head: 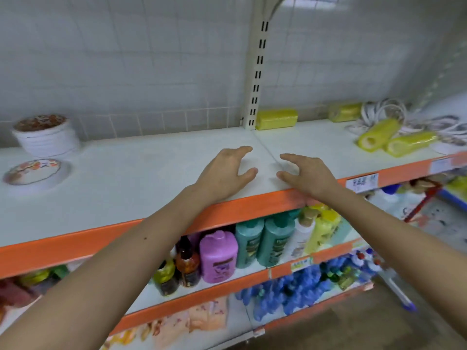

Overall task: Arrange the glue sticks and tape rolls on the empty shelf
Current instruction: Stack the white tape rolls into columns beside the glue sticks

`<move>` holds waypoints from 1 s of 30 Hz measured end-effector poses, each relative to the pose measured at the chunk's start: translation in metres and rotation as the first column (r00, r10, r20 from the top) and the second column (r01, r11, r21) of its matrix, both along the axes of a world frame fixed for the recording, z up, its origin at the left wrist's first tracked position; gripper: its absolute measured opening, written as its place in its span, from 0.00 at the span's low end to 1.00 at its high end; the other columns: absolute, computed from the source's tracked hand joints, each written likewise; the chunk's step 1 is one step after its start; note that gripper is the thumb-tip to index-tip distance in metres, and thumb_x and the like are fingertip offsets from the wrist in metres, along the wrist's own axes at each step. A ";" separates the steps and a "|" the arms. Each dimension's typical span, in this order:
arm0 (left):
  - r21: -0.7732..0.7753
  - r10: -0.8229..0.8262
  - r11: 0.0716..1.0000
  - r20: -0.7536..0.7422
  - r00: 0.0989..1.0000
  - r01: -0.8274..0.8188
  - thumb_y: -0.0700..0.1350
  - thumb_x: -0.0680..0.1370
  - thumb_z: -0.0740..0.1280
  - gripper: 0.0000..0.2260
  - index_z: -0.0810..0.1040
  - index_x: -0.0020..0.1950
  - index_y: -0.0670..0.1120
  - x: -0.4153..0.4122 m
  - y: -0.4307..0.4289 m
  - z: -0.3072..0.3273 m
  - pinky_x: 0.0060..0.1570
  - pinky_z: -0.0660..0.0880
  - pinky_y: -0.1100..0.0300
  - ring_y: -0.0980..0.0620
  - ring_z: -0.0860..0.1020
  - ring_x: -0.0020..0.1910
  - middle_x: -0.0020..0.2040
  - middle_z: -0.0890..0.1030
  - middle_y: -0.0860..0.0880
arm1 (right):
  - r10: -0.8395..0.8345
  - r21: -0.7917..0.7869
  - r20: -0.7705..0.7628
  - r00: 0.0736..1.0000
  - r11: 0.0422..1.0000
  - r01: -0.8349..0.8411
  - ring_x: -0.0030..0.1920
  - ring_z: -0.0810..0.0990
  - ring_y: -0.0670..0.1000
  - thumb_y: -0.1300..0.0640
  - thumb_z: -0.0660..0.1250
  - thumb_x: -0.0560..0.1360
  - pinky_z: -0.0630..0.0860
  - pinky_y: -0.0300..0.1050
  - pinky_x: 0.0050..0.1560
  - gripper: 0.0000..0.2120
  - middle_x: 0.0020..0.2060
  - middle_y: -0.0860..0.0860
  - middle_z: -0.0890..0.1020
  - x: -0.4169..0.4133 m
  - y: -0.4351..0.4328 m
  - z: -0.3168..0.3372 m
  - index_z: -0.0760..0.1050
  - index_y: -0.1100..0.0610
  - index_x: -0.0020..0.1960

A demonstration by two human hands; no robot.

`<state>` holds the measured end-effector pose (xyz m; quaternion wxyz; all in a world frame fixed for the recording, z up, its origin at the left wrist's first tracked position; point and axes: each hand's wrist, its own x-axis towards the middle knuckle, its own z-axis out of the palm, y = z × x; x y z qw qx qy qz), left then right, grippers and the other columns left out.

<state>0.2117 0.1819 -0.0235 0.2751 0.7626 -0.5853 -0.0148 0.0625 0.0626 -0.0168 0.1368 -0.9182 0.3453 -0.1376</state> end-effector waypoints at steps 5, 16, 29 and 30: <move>0.006 -0.121 0.993 0.006 0.993 0.121 0.51 0.77 0.62 0.25 0.62 0.72 0.47 -0.042 -0.079 0.003 0.64 0.61 0.59 0.48 0.65 0.69 0.70 0.69 0.46 | -0.124 0.003 0.069 0.990 0.992 0.124 0.68 0.68 0.52 0.51 0.64 0.75 0.61 0.41 0.65 0.23 0.68 0.52 0.70 -0.052 -0.056 0.003 0.66 0.54 0.68; 0.020 -0.325 0.945 -0.012 0.946 0.325 0.53 0.77 0.62 0.25 0.64 0.71 0.46 -0.077 -0.264 0.013 0.64 0.64 0.58 0.47 0.67 0.68 0.68 0.71 0.46 | -0.327 -0.013 0.101 0.940 0.944 0.330 0.67 0.68 0.52 0.50 0.63 0.75 0.63 0.40 0.61 0.23 0.68 0.50 0.70 -0.103 -0.192 0.009 0.65 0.53 0.69; -0.093 -0.401 0.915 -0.101 0.911 0.393 0.47 0.77 0.64 0.18 0.72 0.65 0.43 -0.124 -0.404 0.017 0.44 0.60 0.75 0.50 0.74 0.61 0.62 0.77 0.47 | -0.444 -0.025 0.192 0.875 0.889 0.456 0.55 0.77 0.56 0.51 0.65 0.74 0.70 0.43 0.50 0.21 0.61 0.55 0.77 -0.156 -0.330 0.014 0.69 0.51 0.67; -0.077 -0.391 0.920 -0.096 0.915 0.385 0.49 0.77 0.64 0.19 0.71 0.66 0.44 -0.129 -0.416 0.016 0.45 0.62 0.73 0.50 0.74 0.61 0.62 0.77 0.47 | -0.432 -0.028 0.192 0.881 0.895 0.445 0.57 0.77 0.56 0.51 0.65 0.74 0.70 0.43 0.52 0.21 0.63 0.54 0.76 -0.161 -0.343 0.014 0.69 0.51 0.67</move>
